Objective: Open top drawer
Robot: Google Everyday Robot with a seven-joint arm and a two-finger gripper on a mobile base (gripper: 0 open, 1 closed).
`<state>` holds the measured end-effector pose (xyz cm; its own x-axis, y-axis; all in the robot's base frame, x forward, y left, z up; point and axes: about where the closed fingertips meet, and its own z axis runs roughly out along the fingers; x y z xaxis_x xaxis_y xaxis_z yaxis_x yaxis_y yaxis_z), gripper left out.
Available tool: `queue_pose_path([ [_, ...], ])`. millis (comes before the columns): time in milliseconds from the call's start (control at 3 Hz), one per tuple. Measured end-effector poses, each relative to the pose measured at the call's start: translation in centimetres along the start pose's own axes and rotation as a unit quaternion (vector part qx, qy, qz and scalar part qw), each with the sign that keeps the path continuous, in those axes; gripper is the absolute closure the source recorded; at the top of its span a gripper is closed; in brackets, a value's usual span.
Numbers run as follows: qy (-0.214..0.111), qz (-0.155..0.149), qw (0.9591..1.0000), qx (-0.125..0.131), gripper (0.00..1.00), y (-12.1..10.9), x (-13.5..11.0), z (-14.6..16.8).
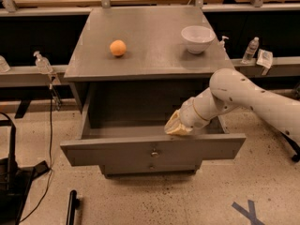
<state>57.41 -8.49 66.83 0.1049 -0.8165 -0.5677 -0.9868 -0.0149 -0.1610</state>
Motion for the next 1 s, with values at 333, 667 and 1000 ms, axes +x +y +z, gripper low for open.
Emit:
queue_pose_path([
  [333, -0.010, 0.002, 0.9999, -0.001, 1.00, 0.4, 0.1, -0.6],
  [667, -0.031, 0.007, 0.9989, 0.036, 1.00, -1.7, 0.2, -1.9],
  [1000, -0.047, 0.018, 0.9957, 0.078, 1.00, -4.9, 0.6, -2.9],
])
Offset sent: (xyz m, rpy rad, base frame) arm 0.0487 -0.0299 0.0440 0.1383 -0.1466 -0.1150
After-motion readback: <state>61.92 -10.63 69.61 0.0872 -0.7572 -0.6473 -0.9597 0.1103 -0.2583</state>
